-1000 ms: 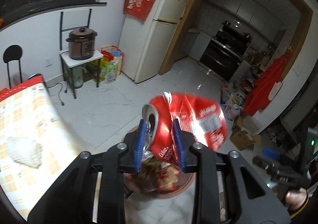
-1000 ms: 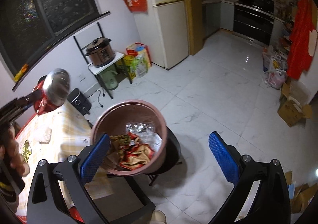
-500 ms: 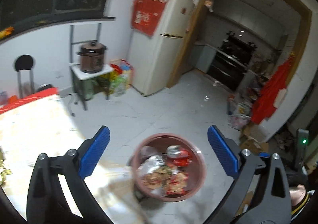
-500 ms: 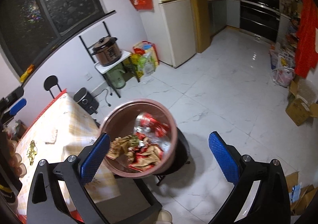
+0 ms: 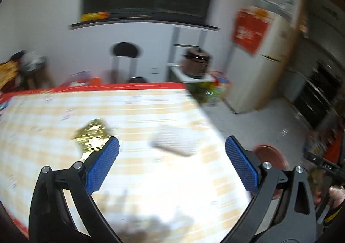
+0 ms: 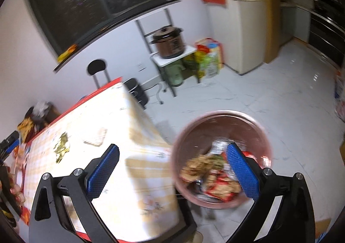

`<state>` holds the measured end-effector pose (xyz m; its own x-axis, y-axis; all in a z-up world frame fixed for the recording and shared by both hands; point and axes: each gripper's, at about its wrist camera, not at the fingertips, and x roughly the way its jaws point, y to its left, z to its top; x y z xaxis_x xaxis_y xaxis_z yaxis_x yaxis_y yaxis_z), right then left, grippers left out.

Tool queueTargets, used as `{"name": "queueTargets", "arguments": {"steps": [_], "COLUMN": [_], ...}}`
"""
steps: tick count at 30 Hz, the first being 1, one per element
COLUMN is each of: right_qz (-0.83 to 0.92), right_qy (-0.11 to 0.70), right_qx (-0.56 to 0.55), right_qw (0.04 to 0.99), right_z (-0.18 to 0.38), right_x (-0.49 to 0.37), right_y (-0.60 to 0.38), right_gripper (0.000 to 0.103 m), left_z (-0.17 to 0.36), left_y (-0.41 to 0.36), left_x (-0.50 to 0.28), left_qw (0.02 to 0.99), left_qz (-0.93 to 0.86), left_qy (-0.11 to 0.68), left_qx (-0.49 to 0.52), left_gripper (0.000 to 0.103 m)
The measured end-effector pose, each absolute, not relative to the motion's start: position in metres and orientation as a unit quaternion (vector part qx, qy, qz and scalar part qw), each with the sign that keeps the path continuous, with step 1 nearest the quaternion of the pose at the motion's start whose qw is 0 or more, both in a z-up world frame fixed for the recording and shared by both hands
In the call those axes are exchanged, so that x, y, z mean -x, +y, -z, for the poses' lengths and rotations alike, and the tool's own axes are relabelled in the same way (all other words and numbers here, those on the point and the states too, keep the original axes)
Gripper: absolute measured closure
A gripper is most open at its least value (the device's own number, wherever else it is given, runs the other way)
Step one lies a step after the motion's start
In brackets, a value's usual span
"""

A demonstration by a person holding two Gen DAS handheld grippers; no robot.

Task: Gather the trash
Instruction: 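Move both tools back over the table toward the foil and foam sleeve, then grasp the white foam net sleeve with the right tool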

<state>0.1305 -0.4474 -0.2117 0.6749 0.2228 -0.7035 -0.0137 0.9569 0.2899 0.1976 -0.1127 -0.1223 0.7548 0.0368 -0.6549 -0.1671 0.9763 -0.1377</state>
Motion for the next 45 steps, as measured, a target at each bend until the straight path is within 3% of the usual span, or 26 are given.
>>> {"name": "queueTargets", "arguments": {"steps": [9,17,32,45], "right_qz": [-0.126,-0.131,-0.149,-0.226], "right_qy": [0.423,0.428,0.445,0.466], "right_qx": [-0.072,-0.008,0.128,0.415], "right_qw": [0.894,0.894,0.874,0.748], "right_z": [0.202,0.197,0.247,0.323], "right_x": [-0.158,-0.163,-0.204,-0.29], "right_y": [-0.306,-0.22,-0.131,-0.075], "right_gripper": [0.005,0.005,0.005,0.005], "left_z": [0.141,0.173,0.273,0.291], "left_y": [0.033,0.1,0.113,0.129], "left_x": [-0.142,-0.144,-0.221,-0.239], "left_qw": [0.912,0.903,0.874,0.863], "left_qz": [-0.135,-0.118,-0.027,-0.025], "left_qy": [0.359,0.374,0.43,0.445], "left_qx": [0.148,0.177,0.224,0.237], "left_gripper": [0.006,0.006,0.008,0.009]}}
